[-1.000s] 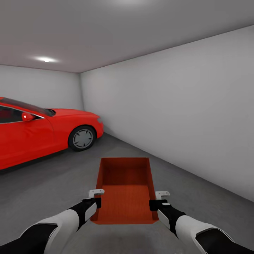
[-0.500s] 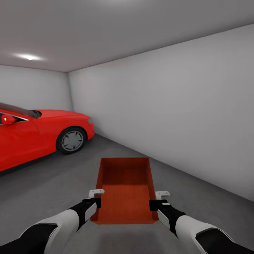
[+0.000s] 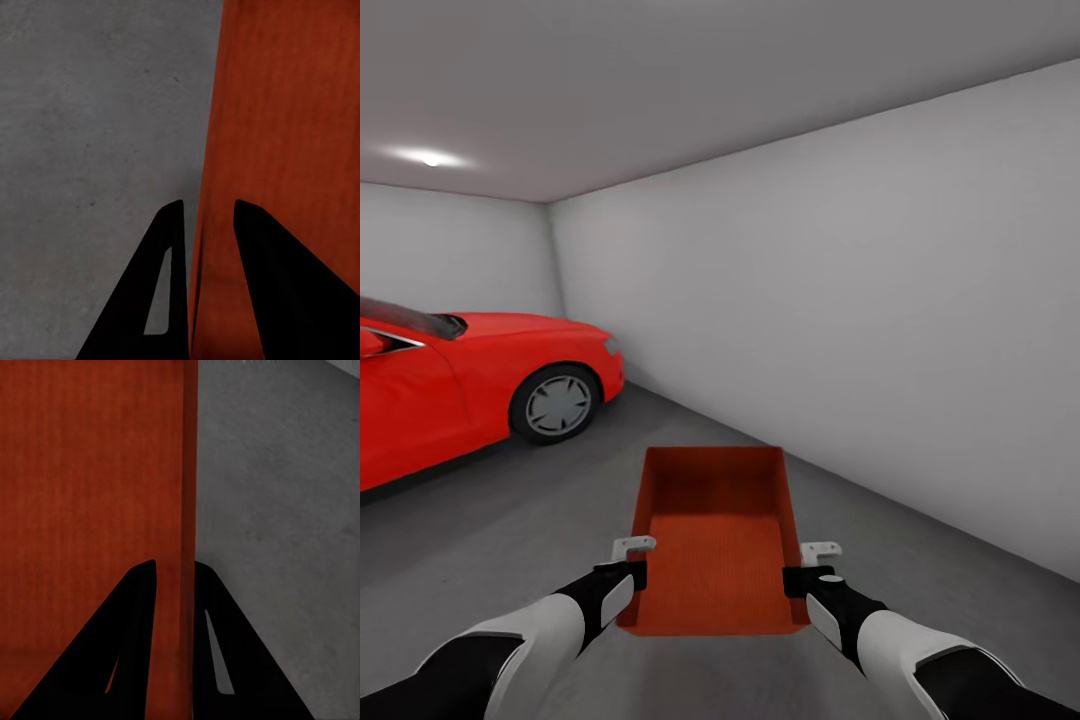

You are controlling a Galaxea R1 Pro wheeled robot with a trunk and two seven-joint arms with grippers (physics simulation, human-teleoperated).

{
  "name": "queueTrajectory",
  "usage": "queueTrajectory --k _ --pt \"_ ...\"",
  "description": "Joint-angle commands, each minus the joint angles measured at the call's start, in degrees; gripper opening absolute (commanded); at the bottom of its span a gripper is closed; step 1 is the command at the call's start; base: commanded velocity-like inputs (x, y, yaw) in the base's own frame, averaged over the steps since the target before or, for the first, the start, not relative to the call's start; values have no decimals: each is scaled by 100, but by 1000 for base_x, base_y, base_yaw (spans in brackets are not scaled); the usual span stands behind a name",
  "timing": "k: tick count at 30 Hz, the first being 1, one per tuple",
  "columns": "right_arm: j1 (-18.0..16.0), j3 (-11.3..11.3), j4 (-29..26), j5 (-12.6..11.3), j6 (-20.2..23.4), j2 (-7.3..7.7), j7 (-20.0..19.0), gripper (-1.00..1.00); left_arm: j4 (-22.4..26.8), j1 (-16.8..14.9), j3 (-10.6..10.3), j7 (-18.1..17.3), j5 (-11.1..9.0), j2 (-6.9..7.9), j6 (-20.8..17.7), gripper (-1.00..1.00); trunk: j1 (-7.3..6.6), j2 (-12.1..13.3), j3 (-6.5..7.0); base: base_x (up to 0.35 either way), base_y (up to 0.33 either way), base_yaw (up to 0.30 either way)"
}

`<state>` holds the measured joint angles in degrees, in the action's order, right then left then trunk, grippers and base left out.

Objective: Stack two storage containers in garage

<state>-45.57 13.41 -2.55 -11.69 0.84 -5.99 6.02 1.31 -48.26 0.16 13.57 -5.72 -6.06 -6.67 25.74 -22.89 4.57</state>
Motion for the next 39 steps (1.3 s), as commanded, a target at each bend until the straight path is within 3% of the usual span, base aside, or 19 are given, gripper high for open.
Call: queueTrajectory --k 1,12,39 --pt "2 -26 18 -87 2 2 30 -100 31 -3 115 67 40 53 42 -100 5 -4 -2 321 0 0" --pt "2 -31 18 -87 28 2 30 -100 29 -4 116 67 39 53 43 -100 5 -4 -2 321 0 -42" --pt "3 -27 18 -87 39 2 30 -100 32 -5 124 67 36 53 41 -100 5 -4 -2 308 0 -273"
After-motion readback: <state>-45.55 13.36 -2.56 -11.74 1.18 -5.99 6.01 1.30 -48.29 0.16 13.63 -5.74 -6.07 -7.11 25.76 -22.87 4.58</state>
